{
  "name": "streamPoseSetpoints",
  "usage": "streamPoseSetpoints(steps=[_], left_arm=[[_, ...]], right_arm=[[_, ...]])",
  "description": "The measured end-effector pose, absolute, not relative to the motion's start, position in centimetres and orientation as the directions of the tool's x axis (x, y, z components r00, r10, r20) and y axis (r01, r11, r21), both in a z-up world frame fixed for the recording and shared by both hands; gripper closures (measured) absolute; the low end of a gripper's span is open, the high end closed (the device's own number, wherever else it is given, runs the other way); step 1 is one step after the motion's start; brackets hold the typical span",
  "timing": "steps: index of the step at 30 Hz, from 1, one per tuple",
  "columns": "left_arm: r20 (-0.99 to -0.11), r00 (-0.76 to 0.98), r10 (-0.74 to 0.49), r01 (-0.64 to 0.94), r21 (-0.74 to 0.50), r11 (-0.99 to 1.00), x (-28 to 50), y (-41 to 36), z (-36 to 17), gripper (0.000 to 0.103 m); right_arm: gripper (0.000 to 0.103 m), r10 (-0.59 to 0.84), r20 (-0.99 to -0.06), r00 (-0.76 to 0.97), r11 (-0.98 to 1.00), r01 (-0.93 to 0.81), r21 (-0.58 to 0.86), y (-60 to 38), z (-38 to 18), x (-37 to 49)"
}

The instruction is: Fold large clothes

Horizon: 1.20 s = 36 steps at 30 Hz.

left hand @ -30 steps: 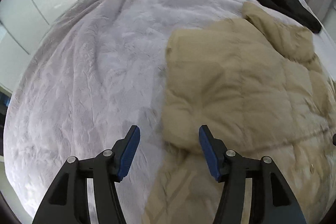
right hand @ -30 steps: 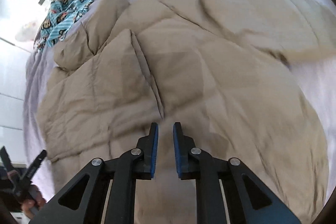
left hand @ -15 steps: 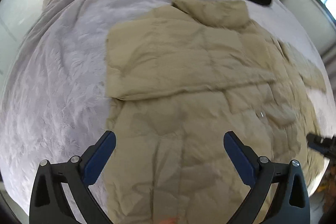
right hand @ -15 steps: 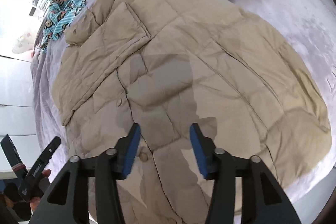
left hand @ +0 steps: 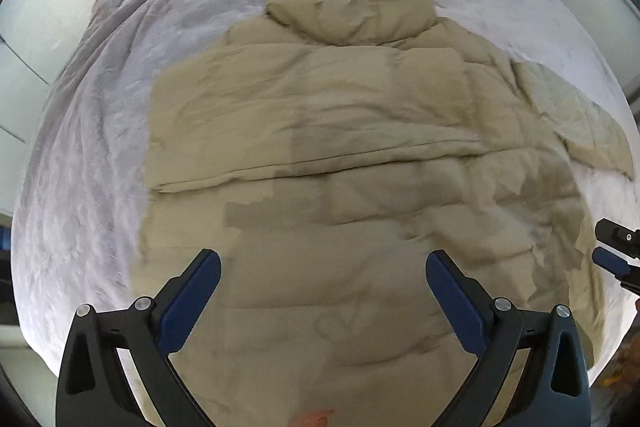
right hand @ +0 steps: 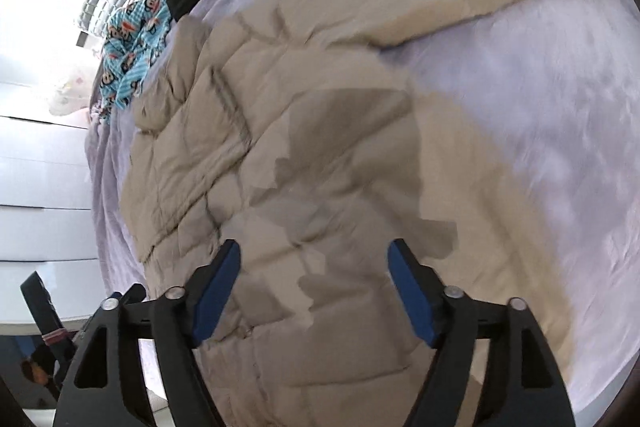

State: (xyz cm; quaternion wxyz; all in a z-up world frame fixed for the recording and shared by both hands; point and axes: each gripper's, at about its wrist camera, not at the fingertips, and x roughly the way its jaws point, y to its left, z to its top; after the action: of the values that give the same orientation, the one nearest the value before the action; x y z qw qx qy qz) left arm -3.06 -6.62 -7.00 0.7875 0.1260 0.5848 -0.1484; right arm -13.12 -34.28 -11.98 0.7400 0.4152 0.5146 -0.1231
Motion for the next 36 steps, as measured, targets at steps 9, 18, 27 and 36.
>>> streamPoseSetpoints(steps=[9, 18, 27, 36], left_arm=[[-0.965, 0.256, -0.054, 0.383, 0.050, 0.922, -5.4, -15.8, -6.5, 0.000], [-0.977, 0.211, -0.020, 0.432, 0.075, 0.899, -4.1, -20.2, -8.5, 0.000], [-0.982, 0.187, 0.000, 0.426, 0.081, 0.901, -3.1, -21.7, -9.7, 0.000], [-0.986, 0.164, 0.009, 0.434, 0.080, 0.897, -2.2, -22.5, -10.7, 0.000]], right_arm=[[0.001, 0.262, -0.833, 0.487, 0.585, 0.607, 0.538, -45.5, -11.8, -14.7], [0.000, 0.197, -0.808, 0.555, 0.376, 0.718, 0.585, -54.9, -13.8, -16.5], [0.000, 0.209, -0.733, 0.647, 0.178, 0.712, 0.679, -60.5, -17.7, -17.1], [0.000, 0.119, -0.656, 0.745, 0.004, 0.661, 0.751, -63.0, -20.3, -16.9]])
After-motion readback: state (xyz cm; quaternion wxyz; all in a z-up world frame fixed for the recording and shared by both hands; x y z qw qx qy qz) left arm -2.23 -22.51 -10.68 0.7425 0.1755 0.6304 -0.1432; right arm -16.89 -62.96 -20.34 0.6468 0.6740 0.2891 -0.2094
